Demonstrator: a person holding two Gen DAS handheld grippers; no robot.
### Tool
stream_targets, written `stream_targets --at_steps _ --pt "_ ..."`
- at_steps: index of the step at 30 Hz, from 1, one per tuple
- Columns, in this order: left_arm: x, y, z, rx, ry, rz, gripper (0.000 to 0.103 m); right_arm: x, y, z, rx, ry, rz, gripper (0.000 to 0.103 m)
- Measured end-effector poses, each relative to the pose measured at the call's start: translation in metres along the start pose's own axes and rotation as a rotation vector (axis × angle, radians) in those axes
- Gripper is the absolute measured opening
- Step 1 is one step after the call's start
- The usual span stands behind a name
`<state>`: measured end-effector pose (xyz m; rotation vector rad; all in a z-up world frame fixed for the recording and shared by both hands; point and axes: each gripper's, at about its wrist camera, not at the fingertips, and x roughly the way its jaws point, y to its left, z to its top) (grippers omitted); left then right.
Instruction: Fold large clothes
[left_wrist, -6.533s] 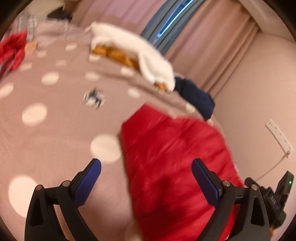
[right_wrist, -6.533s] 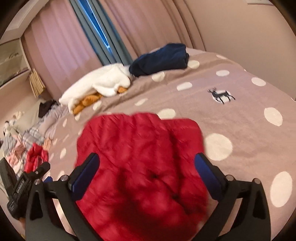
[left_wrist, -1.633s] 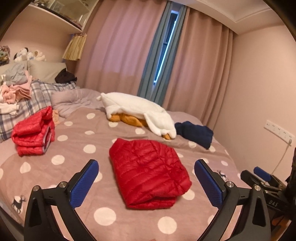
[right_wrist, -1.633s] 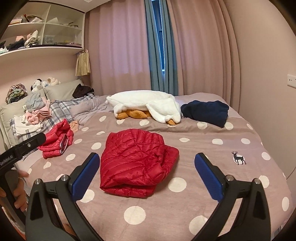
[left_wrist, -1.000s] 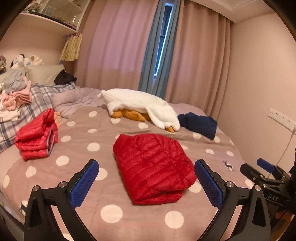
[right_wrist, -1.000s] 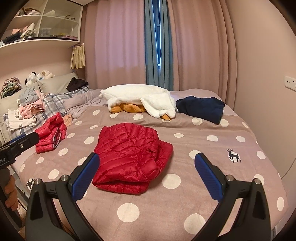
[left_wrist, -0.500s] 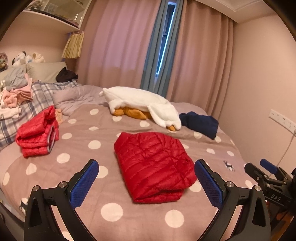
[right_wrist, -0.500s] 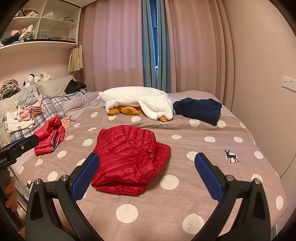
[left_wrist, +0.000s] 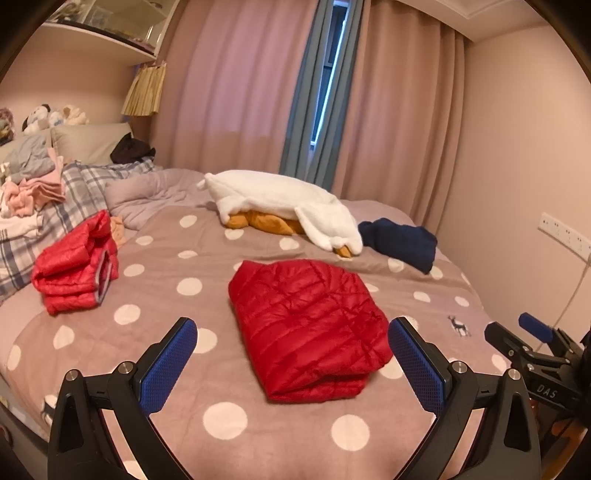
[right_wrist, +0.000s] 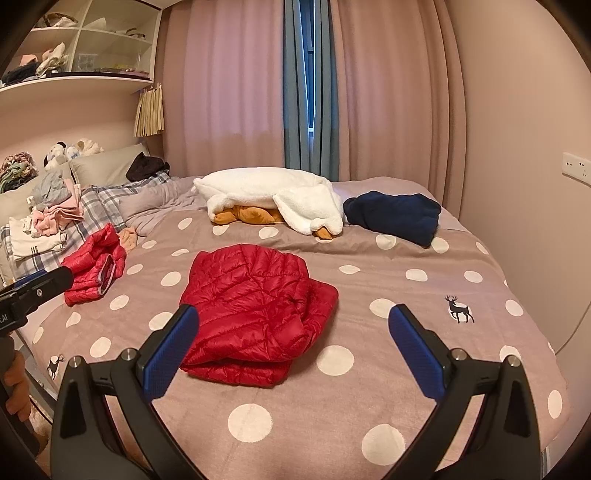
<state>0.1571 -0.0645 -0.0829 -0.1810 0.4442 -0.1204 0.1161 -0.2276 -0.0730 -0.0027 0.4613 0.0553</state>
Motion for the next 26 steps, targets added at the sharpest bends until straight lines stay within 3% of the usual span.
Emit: stream_targets --at_steps 26 --pt "0.0031 0.0054 -0.0002 0.004 0.01 0.007 0.102 0.0001 0.0011 -0.0018 -0.006 0.006 -0.016 0.103"
